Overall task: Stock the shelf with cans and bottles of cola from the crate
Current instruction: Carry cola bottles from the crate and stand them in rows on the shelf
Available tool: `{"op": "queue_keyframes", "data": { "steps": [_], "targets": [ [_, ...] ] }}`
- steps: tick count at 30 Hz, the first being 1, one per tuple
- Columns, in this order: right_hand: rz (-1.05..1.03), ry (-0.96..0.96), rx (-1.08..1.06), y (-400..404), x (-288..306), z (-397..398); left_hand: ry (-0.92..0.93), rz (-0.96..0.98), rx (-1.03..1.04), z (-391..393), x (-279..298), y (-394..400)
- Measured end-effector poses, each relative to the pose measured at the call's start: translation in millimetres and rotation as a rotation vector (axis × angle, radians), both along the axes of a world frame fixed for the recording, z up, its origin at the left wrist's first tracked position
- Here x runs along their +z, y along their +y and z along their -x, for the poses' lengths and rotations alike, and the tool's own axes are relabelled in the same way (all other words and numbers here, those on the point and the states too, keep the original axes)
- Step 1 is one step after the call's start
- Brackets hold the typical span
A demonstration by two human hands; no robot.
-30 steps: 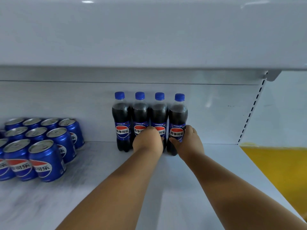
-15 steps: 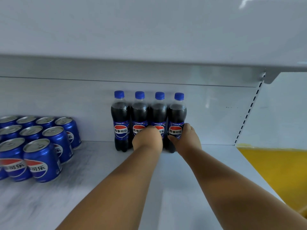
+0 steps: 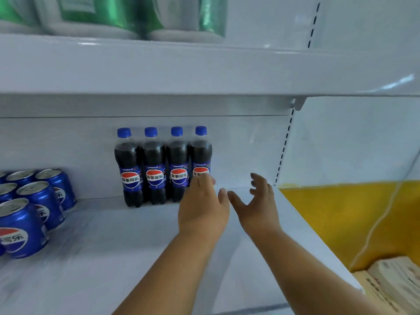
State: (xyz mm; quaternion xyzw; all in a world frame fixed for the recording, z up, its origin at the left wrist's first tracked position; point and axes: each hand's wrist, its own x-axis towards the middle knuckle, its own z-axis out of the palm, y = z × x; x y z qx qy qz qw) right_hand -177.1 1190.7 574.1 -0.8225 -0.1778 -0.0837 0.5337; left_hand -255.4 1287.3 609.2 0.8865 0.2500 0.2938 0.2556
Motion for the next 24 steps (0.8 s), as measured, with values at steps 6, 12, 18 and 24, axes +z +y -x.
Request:
{"op": "queue_keyframes", "data": {
  "steps": [6, 12, 18, 24],
  "targets": [
    [-0.051, -0.005, -0.170, -149, 24, 21, -0.119, -0.030, -0.237, -8, 13, -119],
    [0.008, -0.097, -0.362, -313, 34, 52, -0.142, -0.031, -0.516, -13, 23, -272],
    [0.008, -0.004, -0.589, -490, 19, 100, -0.161, -0.055, -0.752, -1, 10, -445],
    [0.021, 0.046, -0.854, -653, -17, 159, -0.092, -0.048, -1.039, 31, -26, -620]
  ]
}}
